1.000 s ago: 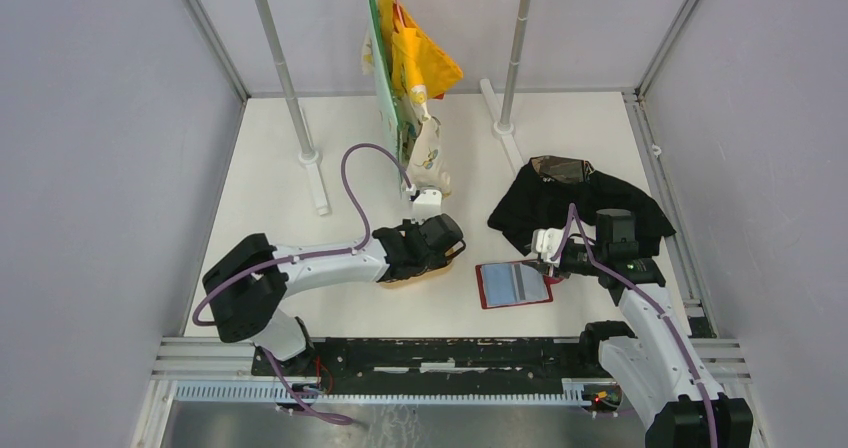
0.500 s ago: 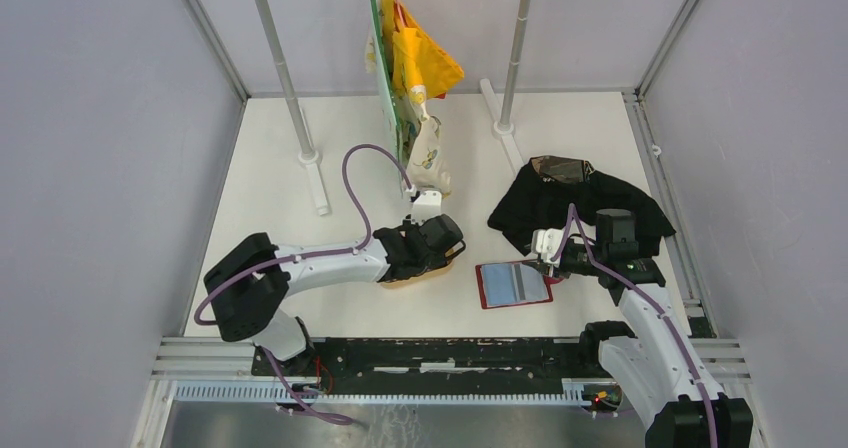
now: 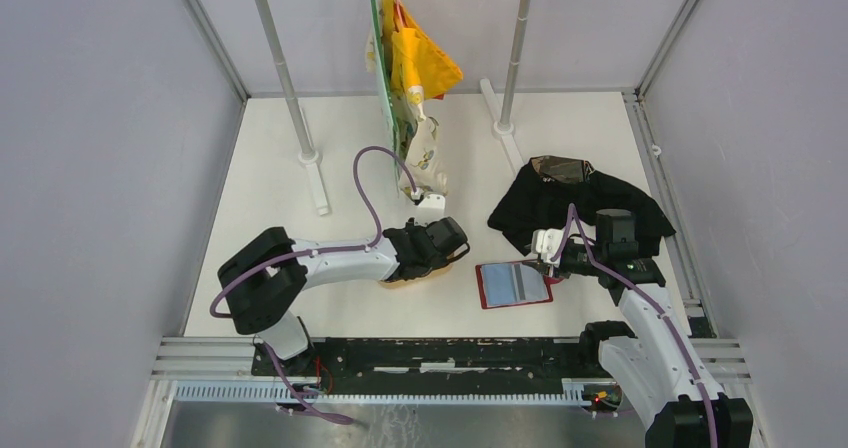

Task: Put the credit cards into the card holder
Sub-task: Pick up the credit card from the storage box.

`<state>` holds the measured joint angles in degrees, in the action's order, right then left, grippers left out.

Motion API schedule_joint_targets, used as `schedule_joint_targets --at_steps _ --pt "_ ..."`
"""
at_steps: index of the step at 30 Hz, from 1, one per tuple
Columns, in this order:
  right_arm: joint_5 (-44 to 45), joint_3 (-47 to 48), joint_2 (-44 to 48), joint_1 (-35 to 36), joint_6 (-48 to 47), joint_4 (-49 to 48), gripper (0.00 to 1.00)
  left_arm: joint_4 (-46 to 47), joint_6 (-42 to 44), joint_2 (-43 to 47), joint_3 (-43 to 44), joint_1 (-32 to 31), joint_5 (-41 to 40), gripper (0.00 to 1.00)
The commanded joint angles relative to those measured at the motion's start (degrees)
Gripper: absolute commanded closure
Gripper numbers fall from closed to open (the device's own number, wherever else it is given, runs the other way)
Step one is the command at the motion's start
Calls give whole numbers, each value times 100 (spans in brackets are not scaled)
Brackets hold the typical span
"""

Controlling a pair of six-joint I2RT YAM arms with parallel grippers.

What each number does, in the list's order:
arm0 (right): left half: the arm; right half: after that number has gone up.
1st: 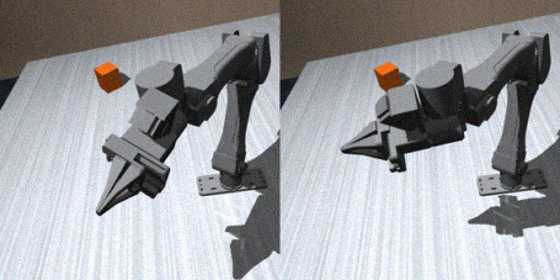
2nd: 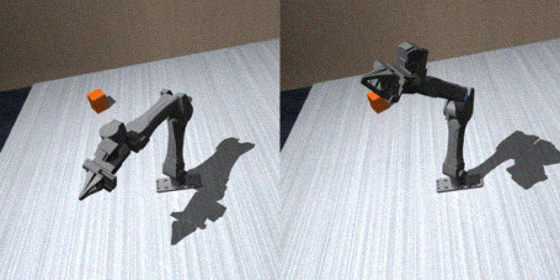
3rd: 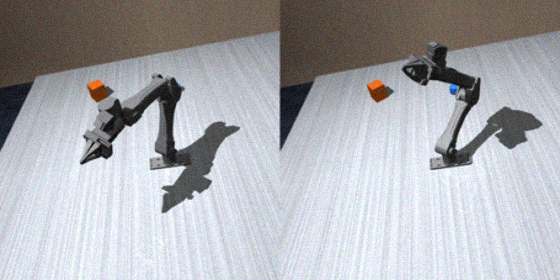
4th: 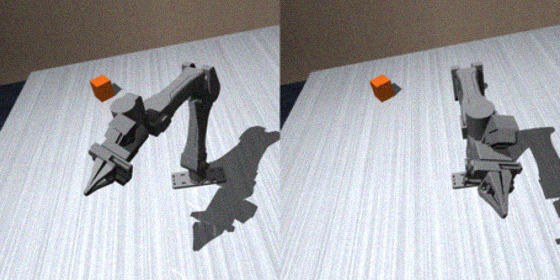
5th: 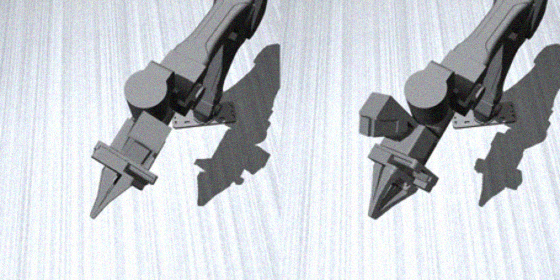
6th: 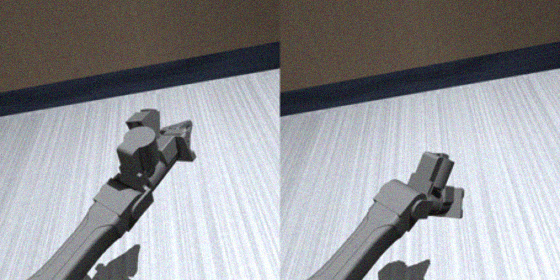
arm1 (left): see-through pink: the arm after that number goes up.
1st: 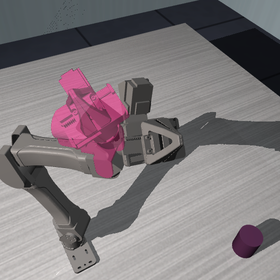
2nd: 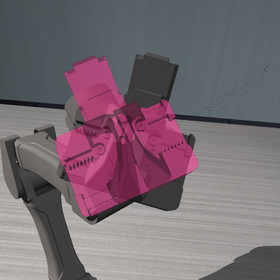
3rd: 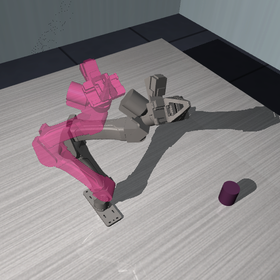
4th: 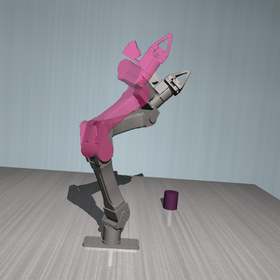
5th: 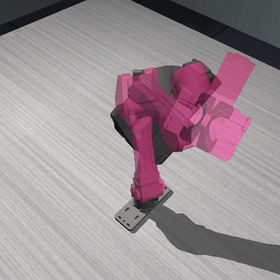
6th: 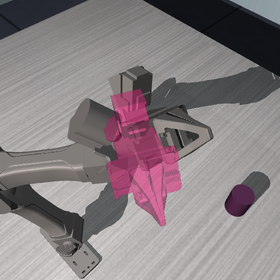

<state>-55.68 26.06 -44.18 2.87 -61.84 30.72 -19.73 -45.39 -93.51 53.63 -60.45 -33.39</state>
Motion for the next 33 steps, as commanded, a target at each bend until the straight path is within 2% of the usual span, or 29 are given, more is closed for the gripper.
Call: schedule_joint_targets --at_steps 1,10,23,33 --pt "-162 24 50 -12 -58 -33 57 177 -275 119 60 10 51 60" --pt "-162 21 54 -15 -72 -22 57 680 -245 462 -95 14 549 68" --pt "-162 21 55 -15 -84 -15 57 1116 -325 488 -256 15 894 78" --pt "-171 21 76 -14 -104 4 57 1730 -483 686 -663 195 1334 77"
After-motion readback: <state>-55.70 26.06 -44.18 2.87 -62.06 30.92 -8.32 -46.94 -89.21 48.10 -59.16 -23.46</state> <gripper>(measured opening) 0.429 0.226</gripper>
